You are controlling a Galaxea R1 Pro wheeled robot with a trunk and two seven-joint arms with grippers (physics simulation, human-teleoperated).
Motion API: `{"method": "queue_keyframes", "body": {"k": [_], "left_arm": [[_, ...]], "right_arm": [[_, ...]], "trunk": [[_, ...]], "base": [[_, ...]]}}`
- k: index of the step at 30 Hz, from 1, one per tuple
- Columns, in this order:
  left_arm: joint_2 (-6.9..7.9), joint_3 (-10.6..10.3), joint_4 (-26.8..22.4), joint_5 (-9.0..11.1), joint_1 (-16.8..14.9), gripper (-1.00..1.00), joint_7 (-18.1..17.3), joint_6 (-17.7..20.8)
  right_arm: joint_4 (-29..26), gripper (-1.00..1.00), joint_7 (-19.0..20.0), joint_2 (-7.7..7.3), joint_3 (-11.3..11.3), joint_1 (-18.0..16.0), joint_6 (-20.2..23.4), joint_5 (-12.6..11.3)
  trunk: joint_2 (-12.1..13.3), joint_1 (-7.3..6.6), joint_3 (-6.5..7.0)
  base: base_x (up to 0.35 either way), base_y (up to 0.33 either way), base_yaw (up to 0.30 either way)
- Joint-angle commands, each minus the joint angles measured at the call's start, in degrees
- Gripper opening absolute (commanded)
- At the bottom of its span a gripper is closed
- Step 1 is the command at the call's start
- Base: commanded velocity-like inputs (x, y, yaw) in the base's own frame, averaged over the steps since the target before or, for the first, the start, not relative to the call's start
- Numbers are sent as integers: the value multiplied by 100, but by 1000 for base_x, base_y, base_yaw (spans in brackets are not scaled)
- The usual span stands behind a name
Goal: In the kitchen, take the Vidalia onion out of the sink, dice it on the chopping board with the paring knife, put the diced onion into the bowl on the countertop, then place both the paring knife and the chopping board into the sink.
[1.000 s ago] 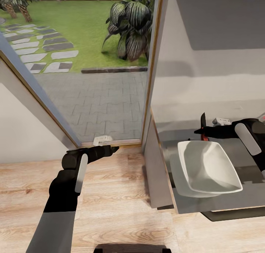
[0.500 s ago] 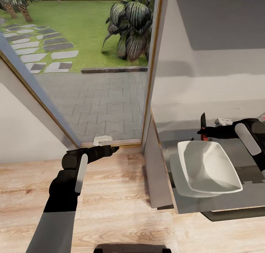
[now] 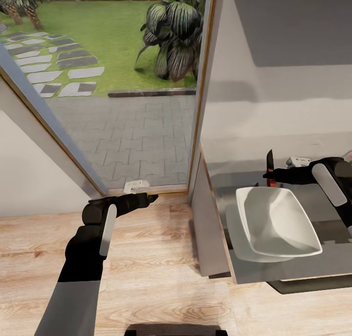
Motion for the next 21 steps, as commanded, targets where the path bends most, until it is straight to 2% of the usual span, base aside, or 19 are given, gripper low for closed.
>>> {"method": "queue_keyframes", "body": {"k": [1, 21], "left_arm": [[-6, 14, -4, 8, -5, 100, -14, 34], [-6, 14, -2, 8, -5, 100, -14, 34]], "right_arm": [[-3, 100, -7, -6, 16, -7, 14, -7], [-8, 100, -8, -6, 24, -7, 14, -31]], "trunk": [[-10, 3, -9], [-10, 3, -26]], "base": [[0, 0, 0], [0, 0, 0]]}}
